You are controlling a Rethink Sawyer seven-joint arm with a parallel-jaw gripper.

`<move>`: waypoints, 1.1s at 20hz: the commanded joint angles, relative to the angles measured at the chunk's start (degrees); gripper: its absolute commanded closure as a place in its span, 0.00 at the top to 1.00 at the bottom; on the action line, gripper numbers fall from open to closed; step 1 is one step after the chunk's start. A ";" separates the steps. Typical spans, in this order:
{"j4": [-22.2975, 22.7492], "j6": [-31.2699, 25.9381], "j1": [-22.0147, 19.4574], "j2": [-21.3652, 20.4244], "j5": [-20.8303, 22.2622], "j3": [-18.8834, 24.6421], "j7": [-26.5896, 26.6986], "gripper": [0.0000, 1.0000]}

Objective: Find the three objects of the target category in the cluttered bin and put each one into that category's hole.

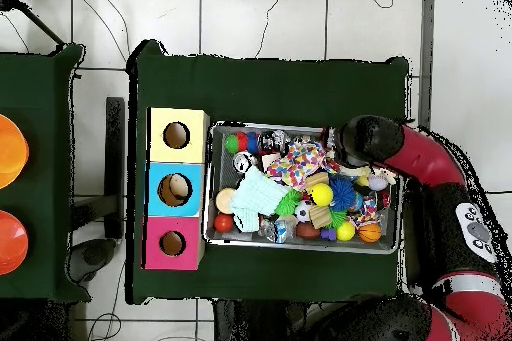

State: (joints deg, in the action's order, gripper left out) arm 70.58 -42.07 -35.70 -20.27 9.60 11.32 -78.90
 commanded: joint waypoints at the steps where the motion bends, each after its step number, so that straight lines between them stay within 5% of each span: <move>1: -2.33 -0.50 -1.63 1.43 1.29 5.79 4.46 1.00; 22: -1.34 0.60 -1.31 0.91 1.65 5.59 3.45 1.00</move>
State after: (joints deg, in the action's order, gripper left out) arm 69.15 -42.07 -36.61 -20.26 9.60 11.40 -78.90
